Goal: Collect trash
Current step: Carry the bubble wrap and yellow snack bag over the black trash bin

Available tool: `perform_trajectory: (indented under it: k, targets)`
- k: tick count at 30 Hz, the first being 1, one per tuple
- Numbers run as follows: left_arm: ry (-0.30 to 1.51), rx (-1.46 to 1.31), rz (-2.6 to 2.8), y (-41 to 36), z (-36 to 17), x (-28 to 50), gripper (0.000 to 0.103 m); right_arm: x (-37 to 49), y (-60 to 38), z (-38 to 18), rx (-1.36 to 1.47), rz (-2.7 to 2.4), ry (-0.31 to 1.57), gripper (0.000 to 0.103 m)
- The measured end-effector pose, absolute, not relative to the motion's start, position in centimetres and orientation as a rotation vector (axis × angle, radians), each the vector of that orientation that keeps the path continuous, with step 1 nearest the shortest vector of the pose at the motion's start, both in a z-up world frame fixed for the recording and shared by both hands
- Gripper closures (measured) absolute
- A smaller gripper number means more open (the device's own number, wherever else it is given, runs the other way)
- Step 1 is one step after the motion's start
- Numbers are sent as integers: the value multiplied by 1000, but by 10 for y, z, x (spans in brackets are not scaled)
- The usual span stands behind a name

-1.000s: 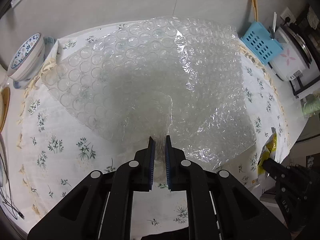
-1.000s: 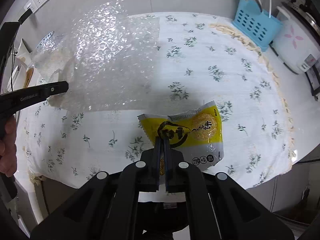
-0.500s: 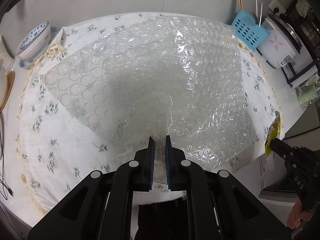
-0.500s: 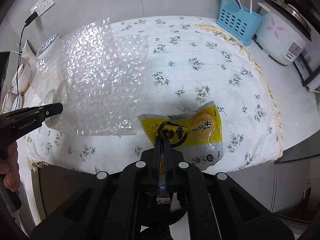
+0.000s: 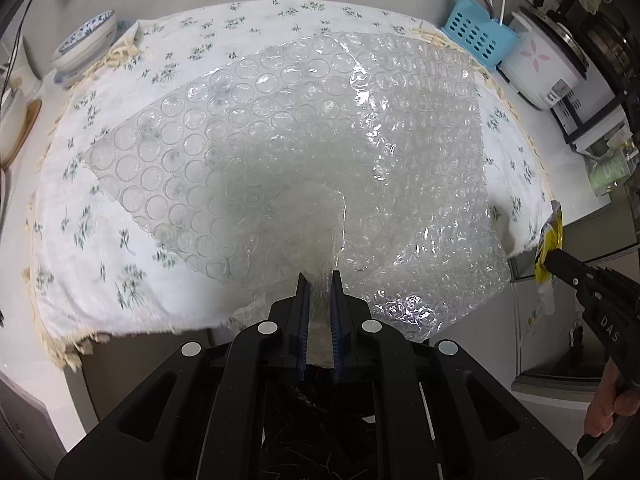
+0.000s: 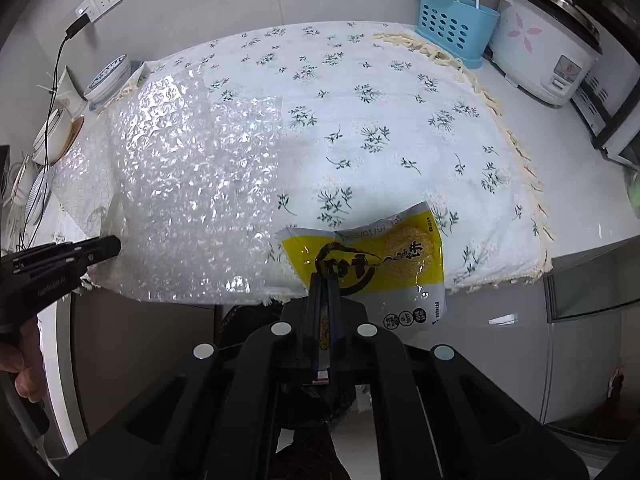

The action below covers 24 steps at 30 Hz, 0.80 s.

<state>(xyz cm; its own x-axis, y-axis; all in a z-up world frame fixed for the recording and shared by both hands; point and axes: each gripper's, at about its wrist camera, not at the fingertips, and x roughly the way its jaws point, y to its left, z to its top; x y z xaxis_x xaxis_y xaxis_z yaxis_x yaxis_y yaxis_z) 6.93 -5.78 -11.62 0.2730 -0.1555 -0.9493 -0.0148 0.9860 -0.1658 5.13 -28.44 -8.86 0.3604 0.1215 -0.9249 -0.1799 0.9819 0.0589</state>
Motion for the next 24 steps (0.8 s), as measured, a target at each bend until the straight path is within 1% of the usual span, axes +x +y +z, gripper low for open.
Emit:
perform_trajectory:
  k: [13,24]
  targets:
    - [1327,-157,-102,-85,-135,-6,94,0,-303,-101,-55,208,1192,101]
    - [1350,-142,-104,-99,-159,-53,95,-40,-311,-131,-62,229,1233,101]
